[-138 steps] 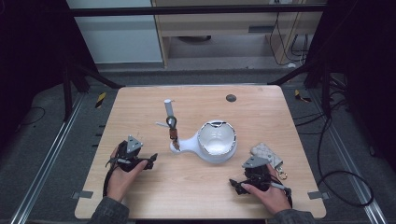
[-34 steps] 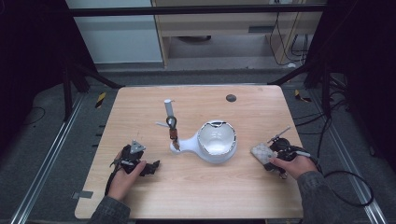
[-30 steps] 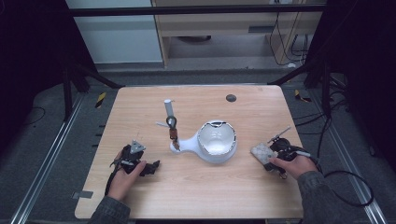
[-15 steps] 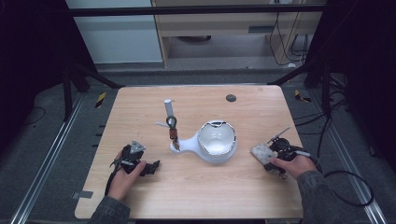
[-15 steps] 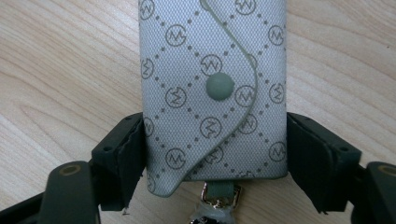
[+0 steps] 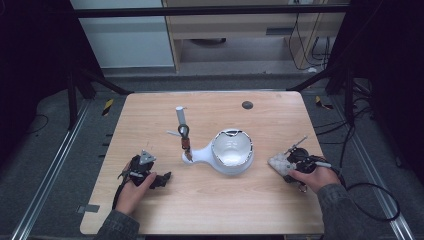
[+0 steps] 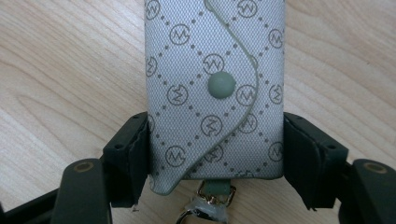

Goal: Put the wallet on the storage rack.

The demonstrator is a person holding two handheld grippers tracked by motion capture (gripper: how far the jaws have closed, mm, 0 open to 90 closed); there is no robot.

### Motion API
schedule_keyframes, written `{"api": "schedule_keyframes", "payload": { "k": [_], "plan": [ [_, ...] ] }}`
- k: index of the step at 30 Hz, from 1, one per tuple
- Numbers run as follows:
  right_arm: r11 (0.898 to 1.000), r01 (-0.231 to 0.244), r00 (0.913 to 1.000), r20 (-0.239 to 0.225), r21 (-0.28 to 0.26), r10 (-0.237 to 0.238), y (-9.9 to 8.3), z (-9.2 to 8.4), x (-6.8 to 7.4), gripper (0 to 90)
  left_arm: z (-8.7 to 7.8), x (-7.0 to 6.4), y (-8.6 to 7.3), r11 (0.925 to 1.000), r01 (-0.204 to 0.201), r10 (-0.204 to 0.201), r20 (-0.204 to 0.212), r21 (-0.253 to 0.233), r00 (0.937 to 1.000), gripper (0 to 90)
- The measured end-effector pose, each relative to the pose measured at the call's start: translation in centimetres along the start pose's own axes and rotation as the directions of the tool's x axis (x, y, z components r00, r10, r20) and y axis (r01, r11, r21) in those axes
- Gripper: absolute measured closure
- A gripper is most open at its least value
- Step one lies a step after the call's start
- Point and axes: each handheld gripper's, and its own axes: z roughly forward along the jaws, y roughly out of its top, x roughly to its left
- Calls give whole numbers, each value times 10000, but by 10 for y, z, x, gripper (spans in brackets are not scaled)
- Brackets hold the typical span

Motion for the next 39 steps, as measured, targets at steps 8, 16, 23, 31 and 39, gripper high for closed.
{"api": "schedule_keyframes", "payload": {
  "k": [8, 16, 23, 31, 39],
  "plan": [
    [9981, 471, 9987, 236, -403, -461, 6, -23, 11, 308, 0, 0, 0, 10000, -23, 23, 8, 4, 10000, 3],
    [9905, 1173, 9920, 552, -714, -1135, 14, -50, 25, 308, 0, 0, 0, 10000, -29, 29, 13, -1, 10000, 3],
    [9798, 1744, 9827, 807, -974, -1669, 21, -73, 37, 308, 0, 0, 0, 10000, -35, 35, 20, 7, 10000, 3],
    [9677, 2241, 9721, 978, -1153, -2134, 31, -90, 50, 308, 0, 0, 0, 10000, -41, 41, 22, 8, 10000, 3],
    [9569, 2649, 9615, 1084, -1190, -2527, 40, -100, 61, 308, 0, 0, 0, 10000, -48, 48, 37, 12, 10000, 3]
  ]
}}
